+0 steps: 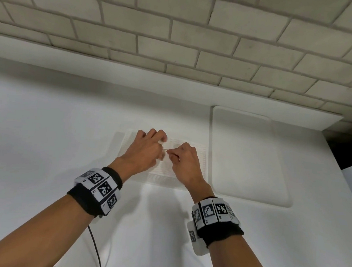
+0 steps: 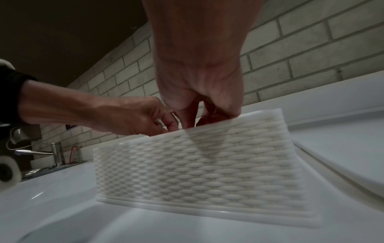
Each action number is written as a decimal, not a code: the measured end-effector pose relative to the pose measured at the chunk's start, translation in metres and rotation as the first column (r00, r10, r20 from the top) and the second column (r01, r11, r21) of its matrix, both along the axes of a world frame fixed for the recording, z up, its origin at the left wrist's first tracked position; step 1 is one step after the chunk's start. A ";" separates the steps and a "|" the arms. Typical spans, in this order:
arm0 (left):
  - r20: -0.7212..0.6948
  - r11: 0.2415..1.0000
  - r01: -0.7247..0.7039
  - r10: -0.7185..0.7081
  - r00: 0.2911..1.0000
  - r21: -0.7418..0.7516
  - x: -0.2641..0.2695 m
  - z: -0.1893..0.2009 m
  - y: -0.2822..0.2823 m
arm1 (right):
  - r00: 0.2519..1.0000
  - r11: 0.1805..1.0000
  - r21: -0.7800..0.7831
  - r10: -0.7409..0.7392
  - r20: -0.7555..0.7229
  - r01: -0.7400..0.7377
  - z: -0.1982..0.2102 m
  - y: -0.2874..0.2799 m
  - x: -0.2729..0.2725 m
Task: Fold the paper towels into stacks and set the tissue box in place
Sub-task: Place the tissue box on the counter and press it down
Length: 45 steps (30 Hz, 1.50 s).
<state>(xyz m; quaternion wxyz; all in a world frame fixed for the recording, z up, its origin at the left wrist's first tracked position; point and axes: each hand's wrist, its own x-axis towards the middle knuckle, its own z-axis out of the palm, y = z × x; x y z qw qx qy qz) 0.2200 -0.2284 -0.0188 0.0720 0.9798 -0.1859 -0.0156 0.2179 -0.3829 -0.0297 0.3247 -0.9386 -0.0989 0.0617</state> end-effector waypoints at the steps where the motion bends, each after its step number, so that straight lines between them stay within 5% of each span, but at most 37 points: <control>1: 0.015 1.000 0.009 -0.009 1.000 0.027 -0.003 0.000 -0.002 | 1.000 1.000 -0.001 0.000 -0.002 0.000 0.000 0.000 0.000; 7: 0.038 0.997 -0.027 0.030 0.999 -0.073 -0.002 -0.001 0.005 | 1.000 1.000 -0.015 0.012 0.010 -0.012 0.002 0.000 0.000; 17: -0.205 0.984 -0.149 0.128 0.970 -0.092 0.020 0.007 0.008 | 0.999 0.998 0.060 -0.031 0.012 0.030 0.001 -0.005 -0.002; 31: 0.046 0.992 0.086 -0.090 0.995 0.090 0.003 -0.001 0.006 | 0.996 1.000 0.004 0.017 0.086 -0.017 0.000 0.002 -0.005; 38: 0.127 0.994 -0.106 0.104 0.986 0.015 -0.005 0.007 0.010 | 0.986 0.965 -0.241 0.132 0.105 -0.104 0.002 0.009 -0.005; 45: 0.005 0.987 -0.147 0.147 0.989 0.058 0.006 0.013 0.010 | 0.993 0.983 -0.142 0.106 -0.050 -0.113 0.008 0.004 0.012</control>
